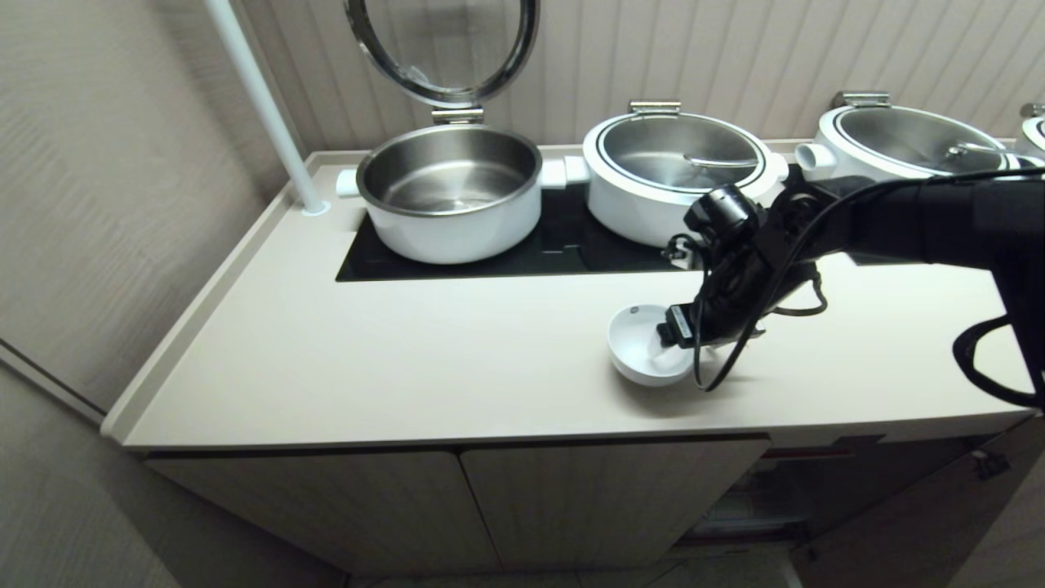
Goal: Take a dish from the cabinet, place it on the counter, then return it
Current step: Pick up the bowl from the table
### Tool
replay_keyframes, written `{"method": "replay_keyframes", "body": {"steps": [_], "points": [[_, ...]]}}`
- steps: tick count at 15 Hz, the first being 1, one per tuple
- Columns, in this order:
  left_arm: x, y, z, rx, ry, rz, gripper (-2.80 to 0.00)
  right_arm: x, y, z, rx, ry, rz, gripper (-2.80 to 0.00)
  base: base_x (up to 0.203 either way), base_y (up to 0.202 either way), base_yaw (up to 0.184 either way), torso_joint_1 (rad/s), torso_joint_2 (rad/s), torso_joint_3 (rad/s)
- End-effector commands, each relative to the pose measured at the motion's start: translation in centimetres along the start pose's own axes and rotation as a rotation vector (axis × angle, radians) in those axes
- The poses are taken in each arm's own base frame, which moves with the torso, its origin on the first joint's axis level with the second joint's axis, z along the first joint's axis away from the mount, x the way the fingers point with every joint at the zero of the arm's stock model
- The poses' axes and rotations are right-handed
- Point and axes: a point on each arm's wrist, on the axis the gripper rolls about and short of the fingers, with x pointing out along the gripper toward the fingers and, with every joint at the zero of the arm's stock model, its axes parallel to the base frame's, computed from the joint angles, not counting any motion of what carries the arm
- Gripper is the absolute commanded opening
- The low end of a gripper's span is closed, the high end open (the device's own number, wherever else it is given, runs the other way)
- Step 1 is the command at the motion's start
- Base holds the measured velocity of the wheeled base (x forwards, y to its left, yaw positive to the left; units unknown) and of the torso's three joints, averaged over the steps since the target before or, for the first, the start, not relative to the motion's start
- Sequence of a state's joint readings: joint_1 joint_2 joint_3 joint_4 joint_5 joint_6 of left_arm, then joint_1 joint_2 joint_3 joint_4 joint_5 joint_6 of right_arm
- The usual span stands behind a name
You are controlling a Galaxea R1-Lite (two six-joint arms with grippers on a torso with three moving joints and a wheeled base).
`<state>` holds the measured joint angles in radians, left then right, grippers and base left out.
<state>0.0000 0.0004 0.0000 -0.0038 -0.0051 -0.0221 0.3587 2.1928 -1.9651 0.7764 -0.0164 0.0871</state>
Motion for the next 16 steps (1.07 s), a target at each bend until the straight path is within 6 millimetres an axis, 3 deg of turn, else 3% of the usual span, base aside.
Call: {"method": "replay_keyframes", "body": {"steps": [1,16], "points": [[0.0,0.0,0.0,-0.001,-0.001,0.000,-2.80,0.1,0.0,-0.1,-0.002,0.007,-0.002,0.00,0.000,0.000,0.000,0.000,0.00,0.000],[0.0,0.0,0.0,-0.001,-0.001,0.000,-2.80,0.6,1.1,0.3,-0.029,-0.029,0.014,0.00,0.000,0.000,0.000,0.000,0.00,0.000]]}}
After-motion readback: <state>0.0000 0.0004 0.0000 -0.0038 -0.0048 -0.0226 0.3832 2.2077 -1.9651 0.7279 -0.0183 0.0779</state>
